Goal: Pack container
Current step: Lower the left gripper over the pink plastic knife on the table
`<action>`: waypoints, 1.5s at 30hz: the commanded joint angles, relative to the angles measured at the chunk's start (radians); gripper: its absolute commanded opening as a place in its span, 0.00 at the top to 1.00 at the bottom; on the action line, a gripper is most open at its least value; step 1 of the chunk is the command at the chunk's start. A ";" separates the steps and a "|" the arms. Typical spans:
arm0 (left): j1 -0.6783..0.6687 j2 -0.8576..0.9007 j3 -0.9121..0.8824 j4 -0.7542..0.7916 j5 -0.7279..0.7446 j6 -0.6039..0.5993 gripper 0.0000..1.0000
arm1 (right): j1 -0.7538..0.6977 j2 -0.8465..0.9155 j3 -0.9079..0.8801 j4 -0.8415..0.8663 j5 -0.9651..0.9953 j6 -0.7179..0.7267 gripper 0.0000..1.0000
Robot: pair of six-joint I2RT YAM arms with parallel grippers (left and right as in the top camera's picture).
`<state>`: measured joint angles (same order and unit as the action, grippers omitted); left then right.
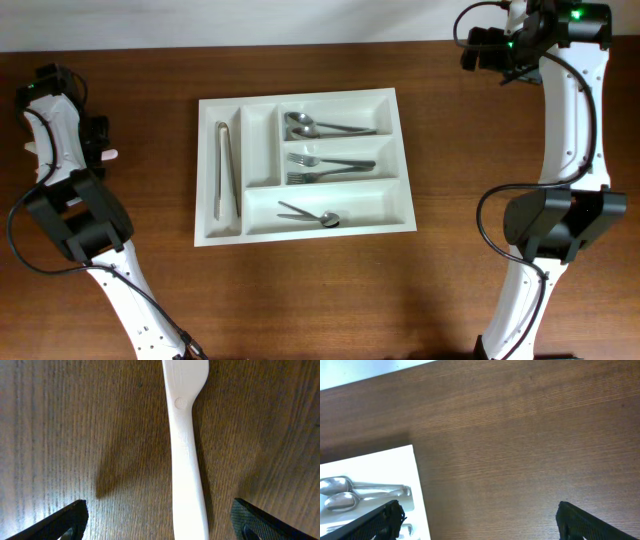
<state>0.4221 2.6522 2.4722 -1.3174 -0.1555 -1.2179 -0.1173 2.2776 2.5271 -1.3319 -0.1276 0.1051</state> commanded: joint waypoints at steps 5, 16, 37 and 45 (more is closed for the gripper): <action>0.007 0.043 0.011 0.008 0.011 0.016 0.10 | -0.001 0.003 -0.005 0.000 0.005 0.005 0.01; 0.011 0.114 0.011 -0.094 0.144 0.016 0.22 | -0.001 0.003 -0.005 0.000 0.005 0.005 0.01; 0.111 0.115 0.011 -0.093 0.058 0.016 0.42 | -0.001 0.003 -0.005 0.000 0.006 0.005 0.01; 0.116 0.115 0.011 -0.098 0.058 0.016 0.54 | -0.001 0.003 -0.005 0.000 0.005 0.005 0.01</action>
<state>0.5297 2.6881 2.5107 -1.4006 -0.0433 -1.2037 -0.1173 2.2776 2.5271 -1.3319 -0.1280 0.1055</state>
